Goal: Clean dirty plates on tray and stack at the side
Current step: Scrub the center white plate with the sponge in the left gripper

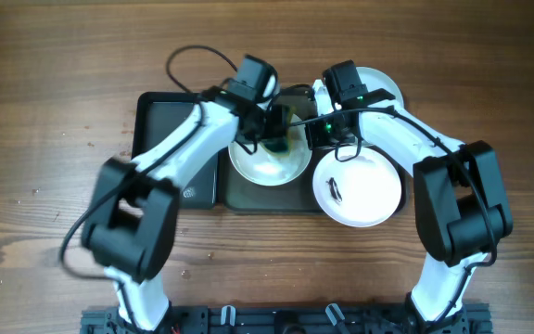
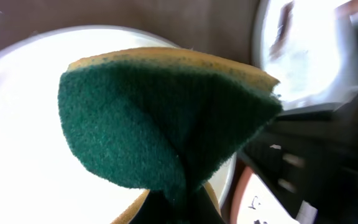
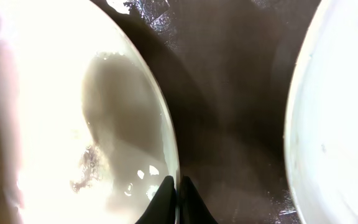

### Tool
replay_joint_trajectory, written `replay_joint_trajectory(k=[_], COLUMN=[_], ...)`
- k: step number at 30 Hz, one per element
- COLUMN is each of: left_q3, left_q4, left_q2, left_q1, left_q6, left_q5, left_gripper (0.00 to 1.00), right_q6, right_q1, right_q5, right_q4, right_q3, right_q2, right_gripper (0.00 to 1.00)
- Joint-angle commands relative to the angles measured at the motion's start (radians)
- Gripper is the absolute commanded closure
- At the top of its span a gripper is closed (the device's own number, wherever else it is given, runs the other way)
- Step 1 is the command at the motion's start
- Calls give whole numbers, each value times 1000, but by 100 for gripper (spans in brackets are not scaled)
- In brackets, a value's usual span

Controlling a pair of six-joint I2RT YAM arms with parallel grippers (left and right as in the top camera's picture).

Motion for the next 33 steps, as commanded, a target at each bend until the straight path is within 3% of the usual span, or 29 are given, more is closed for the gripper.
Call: replay_joint_trajectory(k=[1, 5, 12, 15, 23, 27, 33], left_q3=[28, 16, -1, -1, -1, 10, 59], left_q4=[-59, -109, -58, -50, 22, 55, -17], left_q2=[-72, -24, 121, 178, 211, 209, 86], left_q1=[16, 14, 14, 13, -36, -45, -25], left_q6=[23, 23, 16, -46, -56, -57, -60], left_q5=[-82, -179, -190, -187, 186, 190, 96], left_gripper=[96, 96, 96, 96, 96, 96, 96], right_q6=[-17, -16, -16, -16, -16, -17, -16], right_q1=[14, 14, 14, 14, 14, 14, 14], right_q5=[-29, -29, -29, -29, -29, -28, -28], right_q4=[-2, -2, -2, -2, -2, -2, -1], right_q3=[-14, -14, -14, -14, -14, -14, -14], right_q2=[16, 16, 16, 16, 16, 16, 16], right_gripper=[96, 96, 96, 96, 96, 96, 96])
